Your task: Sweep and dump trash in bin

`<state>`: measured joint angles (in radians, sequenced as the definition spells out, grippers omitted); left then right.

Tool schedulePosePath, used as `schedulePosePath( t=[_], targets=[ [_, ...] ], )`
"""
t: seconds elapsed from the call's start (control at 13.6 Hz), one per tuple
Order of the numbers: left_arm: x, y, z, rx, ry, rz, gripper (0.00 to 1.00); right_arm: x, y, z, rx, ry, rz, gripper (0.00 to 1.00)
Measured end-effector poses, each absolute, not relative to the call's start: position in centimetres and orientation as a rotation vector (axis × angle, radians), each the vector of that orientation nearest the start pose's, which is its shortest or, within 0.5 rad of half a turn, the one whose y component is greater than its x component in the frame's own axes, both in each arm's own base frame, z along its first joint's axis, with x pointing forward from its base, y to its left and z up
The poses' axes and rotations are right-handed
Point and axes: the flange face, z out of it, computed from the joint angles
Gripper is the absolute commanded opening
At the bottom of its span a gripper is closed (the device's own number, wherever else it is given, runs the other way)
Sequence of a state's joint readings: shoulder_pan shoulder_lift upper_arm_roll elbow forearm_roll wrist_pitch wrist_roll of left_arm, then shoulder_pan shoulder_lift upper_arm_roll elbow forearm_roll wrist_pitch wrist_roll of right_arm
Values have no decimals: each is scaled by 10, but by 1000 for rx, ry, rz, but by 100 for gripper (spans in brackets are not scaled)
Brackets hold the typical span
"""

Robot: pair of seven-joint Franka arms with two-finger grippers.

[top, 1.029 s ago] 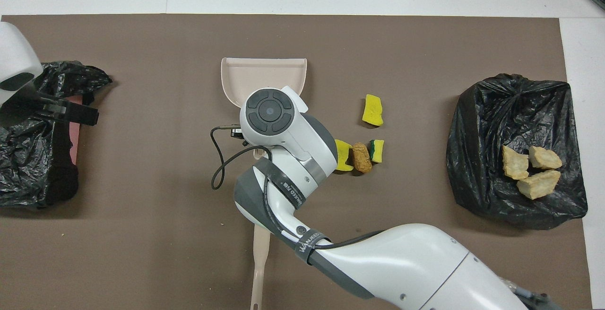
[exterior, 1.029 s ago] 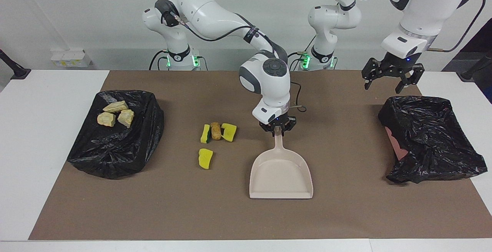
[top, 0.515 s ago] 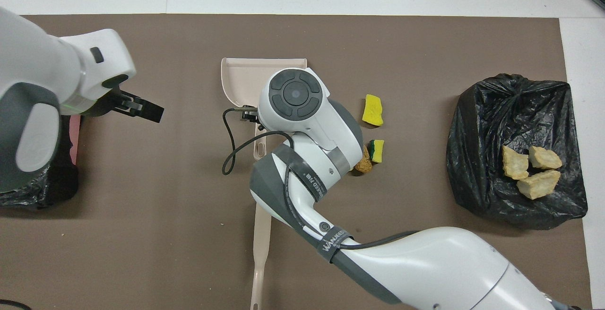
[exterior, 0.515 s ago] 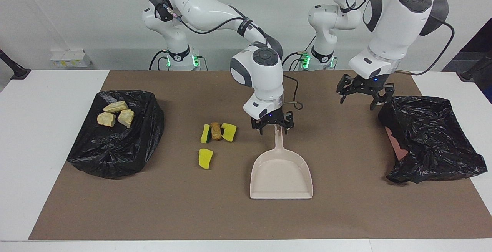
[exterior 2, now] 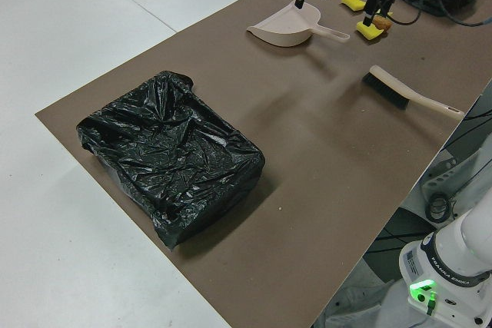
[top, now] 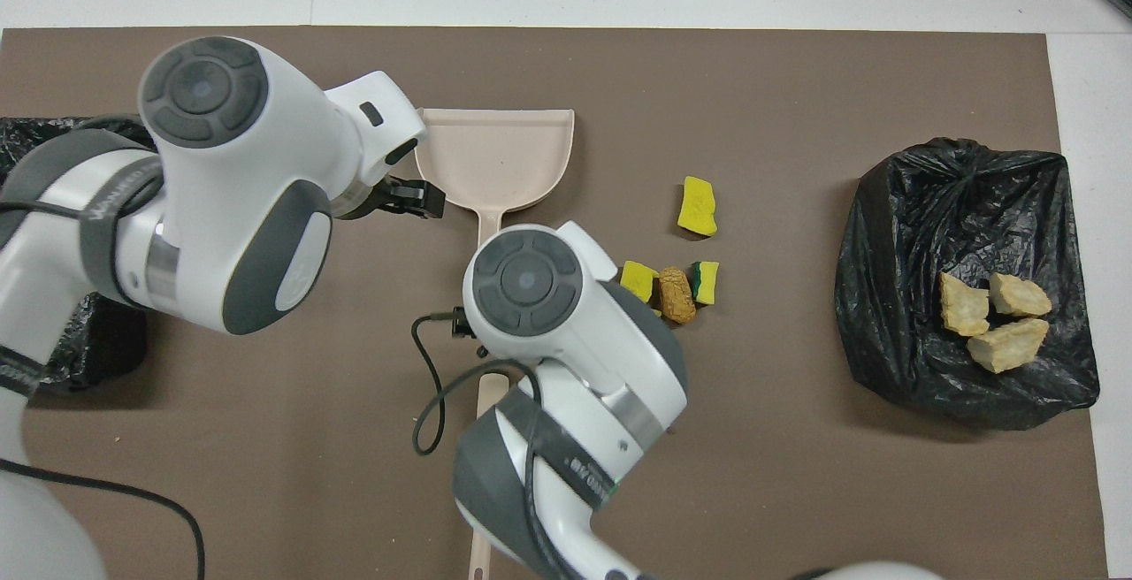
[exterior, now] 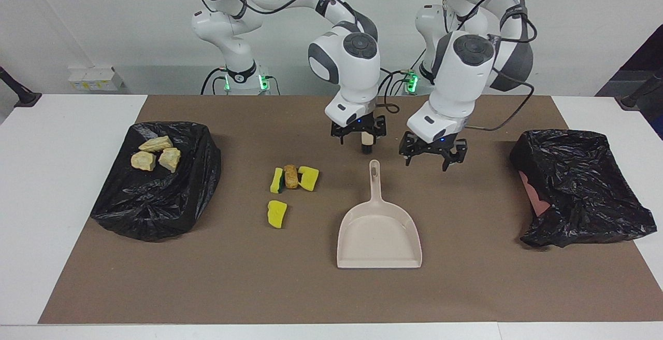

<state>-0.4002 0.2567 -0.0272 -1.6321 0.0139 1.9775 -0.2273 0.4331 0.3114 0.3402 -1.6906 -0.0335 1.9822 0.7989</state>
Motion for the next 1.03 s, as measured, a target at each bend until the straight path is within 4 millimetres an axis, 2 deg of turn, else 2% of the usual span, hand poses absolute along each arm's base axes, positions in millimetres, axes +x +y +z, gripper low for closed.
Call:
schedulePosePath(
  t=[0.15, 0.29, 0.44, 0.66, 0.88, 0.96, 1.03],
  targets=[
    [590, -284, 456, -3156, 285, -151, 100, 412, 445, 412, -3068, 20, 123, 100],
    [590, -293, 439, -3159, 267, -146, 100, 354, 453, 401, -3054, 42, 185, 100],
    [585, -307, 421, -3168, 222, -146, 100, 310, 465, 391, -3064, 77, 215, 100],
    [565, -332, 390, -3177, 179, -142, 100, 272, 475, 376, -3090, 77, 234, 100],
    [558, -343, 371, -3183, 138, -140, 100, 238, 480, 347, -3062, 106, 206, 100],
    [559, -343, 367, -3184, 132, -140, 97, 232, 479, 341, -3058, 111, 200, 100],
    [559, -343, 364, -3183, 129, -139, 87, 231, 478, 337, -3050, 115, 191, 100]
  ],
)
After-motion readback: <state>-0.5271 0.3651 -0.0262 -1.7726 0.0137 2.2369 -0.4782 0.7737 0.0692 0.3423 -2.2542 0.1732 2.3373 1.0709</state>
